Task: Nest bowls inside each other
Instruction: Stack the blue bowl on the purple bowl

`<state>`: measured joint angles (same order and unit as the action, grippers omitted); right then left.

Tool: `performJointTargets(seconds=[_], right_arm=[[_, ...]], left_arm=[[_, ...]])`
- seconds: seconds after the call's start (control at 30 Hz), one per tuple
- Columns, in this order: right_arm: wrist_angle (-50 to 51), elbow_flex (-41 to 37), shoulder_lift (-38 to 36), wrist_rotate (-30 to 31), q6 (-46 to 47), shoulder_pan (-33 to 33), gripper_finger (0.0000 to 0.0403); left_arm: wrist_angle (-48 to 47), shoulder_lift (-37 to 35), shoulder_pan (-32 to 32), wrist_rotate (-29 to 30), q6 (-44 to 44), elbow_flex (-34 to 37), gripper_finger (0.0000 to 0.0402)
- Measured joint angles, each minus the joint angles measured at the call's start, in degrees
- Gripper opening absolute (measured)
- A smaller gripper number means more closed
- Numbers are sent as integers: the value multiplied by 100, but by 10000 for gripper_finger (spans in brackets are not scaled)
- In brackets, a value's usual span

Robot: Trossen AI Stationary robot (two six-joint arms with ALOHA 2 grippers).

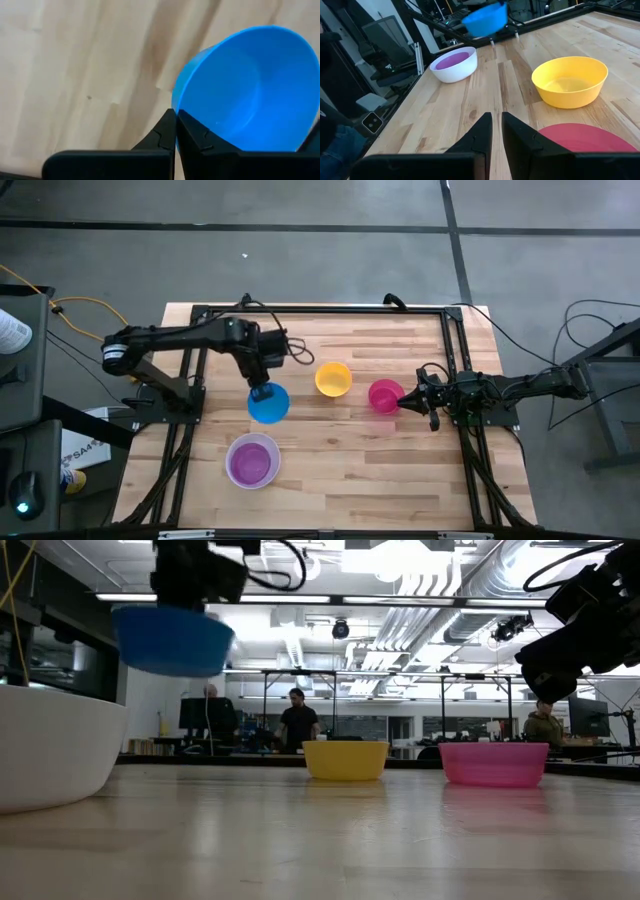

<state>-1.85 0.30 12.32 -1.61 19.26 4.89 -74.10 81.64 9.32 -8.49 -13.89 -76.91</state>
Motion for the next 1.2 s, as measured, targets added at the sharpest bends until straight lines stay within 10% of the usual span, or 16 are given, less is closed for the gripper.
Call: performJointTargets(seconds=[0.6,1.2], right_arm=[[0,0,0,-2,1,0,35],[-2,2,0,-4,-1,0,35]], left_arm=[[808,-1008,-2479,-14,-1644,1360,0],[1977,-1035,-3309,102,-2320,2204,0]])
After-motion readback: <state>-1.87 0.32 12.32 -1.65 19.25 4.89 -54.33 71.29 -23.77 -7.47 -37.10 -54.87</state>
